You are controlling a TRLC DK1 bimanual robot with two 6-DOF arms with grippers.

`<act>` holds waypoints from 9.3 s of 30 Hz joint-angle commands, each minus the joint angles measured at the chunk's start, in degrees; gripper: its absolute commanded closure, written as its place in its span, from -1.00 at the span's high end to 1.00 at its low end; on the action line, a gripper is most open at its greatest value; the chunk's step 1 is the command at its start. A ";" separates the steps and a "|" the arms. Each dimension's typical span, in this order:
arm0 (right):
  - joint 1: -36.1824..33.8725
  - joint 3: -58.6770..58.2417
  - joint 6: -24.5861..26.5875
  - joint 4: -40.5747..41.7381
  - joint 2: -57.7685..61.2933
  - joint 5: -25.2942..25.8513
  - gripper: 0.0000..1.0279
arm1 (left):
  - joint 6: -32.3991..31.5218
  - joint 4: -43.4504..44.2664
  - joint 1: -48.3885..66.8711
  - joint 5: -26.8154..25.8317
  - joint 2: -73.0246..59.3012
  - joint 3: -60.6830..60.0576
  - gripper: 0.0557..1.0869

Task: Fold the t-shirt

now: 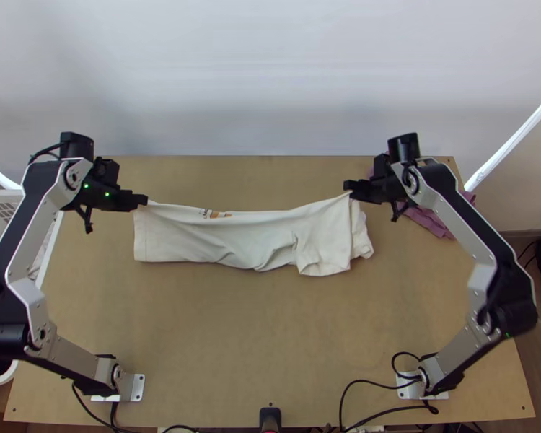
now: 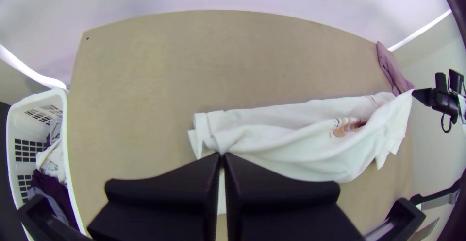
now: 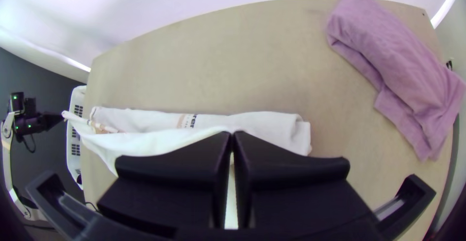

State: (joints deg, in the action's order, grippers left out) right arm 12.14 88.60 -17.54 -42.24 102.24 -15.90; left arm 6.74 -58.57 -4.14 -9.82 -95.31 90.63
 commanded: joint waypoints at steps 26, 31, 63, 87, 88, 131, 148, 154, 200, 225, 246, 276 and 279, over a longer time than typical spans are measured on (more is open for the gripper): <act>-1.59 2.19 -1.80 2.86 10.53 4.74 0.61 | -10.43 12.95 1.59 1.39 -8.84 -5.38 0.59; -1.86 -1.41 -1.80 3.48 3.32 4.74 0.91 | -9.99 17.34 -1.04 -5.12 -4.01 -9.07 0.90; -3.79 8.79 -14.01 -13.31 -23.22 -16.79 0.91 | 2.40 30.00 -6.67 -21.73 -7.17 -29.37 0.90; -3.79 5.80 -14.98 -14.19 -28.41 -17.32 0.91 | 4.95 23.06 -15.02 -19.44 3.64 -28.23 -0.92; -3.97 5.36 -14.80 -14.10 -28.58 -17.32 0.91 | 7.76 20.95 -18.27 -19.44 3.73 -27.35 -0.92; -4.14 -1.94 -13.31 -12.34 -33.24 -17.32 0.91 | -21.16 5.66 31.65 -9.34 -16.93 13.52 -0.83; 4.12 -15.47 -13.31 -4.34 -31.40 -13.81 0.91 | -24.06 2.58 32.88 -9.34 -17.63 32.94 0.92; 8.86 -14.68 -13.31 -1.88 -23.40 -13.02 0.91 | -23.27 -1.73 26.38 -9.77 -14.64 33.03 0.92; 17.48 6.50 -8.56 3.57 17.56 1.14 0.91 | -11.75 -13.94 -4.65 -8.46 7.50 29.17 0.92; 20.38 11.33 -11.90 8.58 28.72 -25.23 0.91 | -10.35 -16.67 -6.67 -7.40 9.00 29.25 0.92; 16.69 14.67 -14.89 6.73 13.52 -25.32 -0.95 | -9.99 -17.28 -8.07 -7.40 10.84 27.67 0.92; -22.16 40.95 -20.96 7.96 15.01 -37.01 -0.95 | -10.08 -15.70 -7.02 -7.49 9.00 28.02 0.92; -24.18 42.01 -20.96 7.87 16.59 -38.06 -0.95 | -10.26 -15.70 -6.58 -7.49 9.00 28.20 0.92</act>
State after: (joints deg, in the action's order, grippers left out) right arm -10.37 128.07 -37.30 -35.22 116.95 -52.14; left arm -4.01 -74.65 -11.25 -17.32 -85.86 119.24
